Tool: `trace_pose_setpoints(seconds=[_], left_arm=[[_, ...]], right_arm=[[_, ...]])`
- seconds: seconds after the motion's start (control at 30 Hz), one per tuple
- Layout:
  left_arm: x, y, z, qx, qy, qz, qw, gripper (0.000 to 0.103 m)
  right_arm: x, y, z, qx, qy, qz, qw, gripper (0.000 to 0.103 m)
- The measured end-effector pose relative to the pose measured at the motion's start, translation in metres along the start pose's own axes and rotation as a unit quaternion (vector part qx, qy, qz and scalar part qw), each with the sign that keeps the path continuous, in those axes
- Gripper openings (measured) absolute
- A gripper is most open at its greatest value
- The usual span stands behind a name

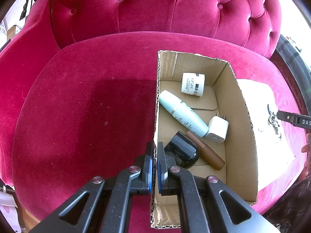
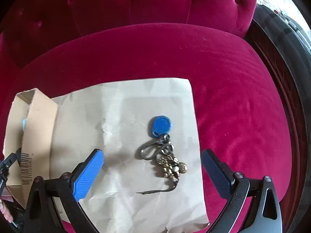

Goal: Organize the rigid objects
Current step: 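Withdraw the right gripper from the box to the keyring on the paper, then close the right gripper on the metal keyring and lift it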

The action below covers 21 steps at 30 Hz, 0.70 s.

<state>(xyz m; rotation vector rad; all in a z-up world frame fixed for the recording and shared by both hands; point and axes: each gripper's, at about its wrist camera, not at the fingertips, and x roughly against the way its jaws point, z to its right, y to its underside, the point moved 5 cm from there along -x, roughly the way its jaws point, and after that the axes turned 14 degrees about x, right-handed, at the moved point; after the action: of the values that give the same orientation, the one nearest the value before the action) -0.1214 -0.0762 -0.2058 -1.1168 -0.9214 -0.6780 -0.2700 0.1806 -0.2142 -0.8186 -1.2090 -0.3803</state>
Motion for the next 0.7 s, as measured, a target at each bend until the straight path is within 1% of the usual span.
trace_pose_setpoints(seconds=[0.33, 0.57, 0.67, 0.7], left_arm=[[-0.001, -0.001, 0.000, 0.000, 0.000, 0.000, 1.0000, 0.003], [-0.001, -0.001, 0.000, 0.000, 0.000, 0.000, 1.0000, 0.003], [-0.001, -0.001, 0.000, 0.000, 0.000, 0.000, 1.0000, 0.003], [-0.001, -0.001, 0.000, 0.000, 0.000, 0.000, 1.0000, 0.003]], right_arm=[[-0.023, 0.017, 0.018, -0.033, -0.003, -0.030, 0.999, 0.103], [-0.027, 0.020, 0.018, -0.036, -0.009, -0.035, 0.999, 0.102], [-0.026, 0.019, 0.015, -0.030, -0.010, -0.032, 0.999, 0.099], [-0.027, 0.019, 0.015, -0.029, -0.011, -0.033, 0.999, 0.095]])
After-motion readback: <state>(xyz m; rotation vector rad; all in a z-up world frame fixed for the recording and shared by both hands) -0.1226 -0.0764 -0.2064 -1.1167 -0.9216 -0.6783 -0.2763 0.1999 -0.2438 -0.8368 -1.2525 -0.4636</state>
